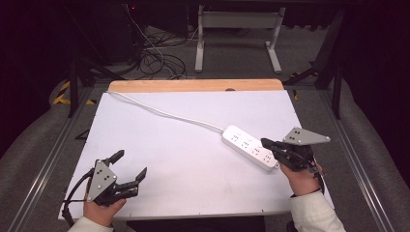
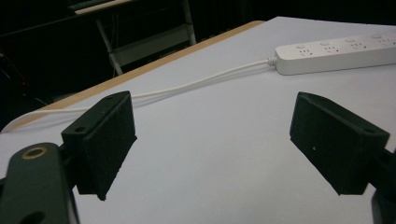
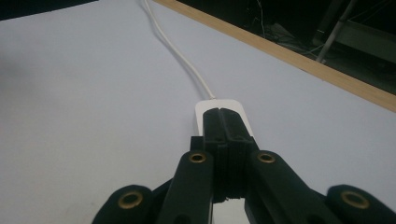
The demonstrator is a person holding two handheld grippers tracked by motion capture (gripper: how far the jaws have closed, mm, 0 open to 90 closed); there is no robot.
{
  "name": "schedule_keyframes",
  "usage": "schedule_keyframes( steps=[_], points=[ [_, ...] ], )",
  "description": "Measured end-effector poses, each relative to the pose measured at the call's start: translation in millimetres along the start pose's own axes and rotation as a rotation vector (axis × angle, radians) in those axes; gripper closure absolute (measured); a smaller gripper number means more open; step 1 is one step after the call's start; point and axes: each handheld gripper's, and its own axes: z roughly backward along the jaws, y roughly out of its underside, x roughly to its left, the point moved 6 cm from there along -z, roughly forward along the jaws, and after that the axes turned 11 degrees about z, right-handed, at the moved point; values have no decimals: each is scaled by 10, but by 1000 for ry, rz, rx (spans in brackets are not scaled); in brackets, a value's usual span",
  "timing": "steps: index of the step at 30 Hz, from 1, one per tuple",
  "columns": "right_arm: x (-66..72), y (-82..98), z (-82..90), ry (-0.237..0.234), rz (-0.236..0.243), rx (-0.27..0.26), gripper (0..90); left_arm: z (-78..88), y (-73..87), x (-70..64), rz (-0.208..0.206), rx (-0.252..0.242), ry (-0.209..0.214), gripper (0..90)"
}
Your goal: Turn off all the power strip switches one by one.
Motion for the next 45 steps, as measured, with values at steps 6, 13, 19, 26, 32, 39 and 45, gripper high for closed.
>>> schedule_keyframes(
  steps=[6, 13, 19, 26, 32, 39, 45],
  points=[
    [-211, 13, -138, 27, -53, 36, 900, -4, 3, -3, 4, 1, 3, 150],
    [-416, 175, -303, 45, -128, 107, 900, -11, 5, -4, 6, 0, 3, 150],
    [-573, 399, -462, 64, -176, 227, 900, -15, 8, -4, 4, 2, 5, 150],
    [-567, 453, -481, 52, -170, 275, 900, -14, 6, -2, 8, 0, 7, 150],
    [-547, 469, -460, 64, -116, 330, 900, -17, 6, -2, 9, -2, 8, 150],
    [-491, 569, -513, 15, -107, 446, 900, -18, 6, -3, 7, 0, 9, 150],
    [-462, 611, -507, 2, -97, 502, 900, -21, 8, 6, -4, 5, 6, 150]
  ],
)
